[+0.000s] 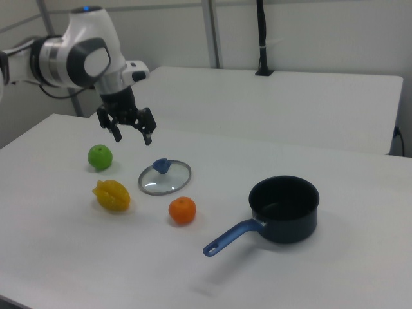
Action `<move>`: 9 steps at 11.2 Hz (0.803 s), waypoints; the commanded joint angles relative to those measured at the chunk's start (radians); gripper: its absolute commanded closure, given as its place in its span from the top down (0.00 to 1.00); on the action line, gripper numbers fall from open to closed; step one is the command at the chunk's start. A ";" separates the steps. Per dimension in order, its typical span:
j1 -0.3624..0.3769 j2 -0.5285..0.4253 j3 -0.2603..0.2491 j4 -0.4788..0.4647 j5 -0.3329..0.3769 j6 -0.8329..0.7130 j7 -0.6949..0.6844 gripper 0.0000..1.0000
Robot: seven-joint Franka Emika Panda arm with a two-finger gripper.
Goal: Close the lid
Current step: 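Move the open gripper down toward the blue knob of the glass lid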
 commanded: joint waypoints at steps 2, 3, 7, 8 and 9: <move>0.021 0.102 -0.008 -0.039 0.019 0.259 0.061 1.00; 0.021 0.143 -0.008 -0.039 0.018 0.344 0.102 1.00; 0.021 0.263 -0.008 -0.034 -0.002 0.539 0.202 1.00; 0.021 0.284 -0.008 -0.033 -0.004 0.563 0.214 1.00; 0.021 0.300 -0.008 -0.030 -0.005 0.590 0.228 1.00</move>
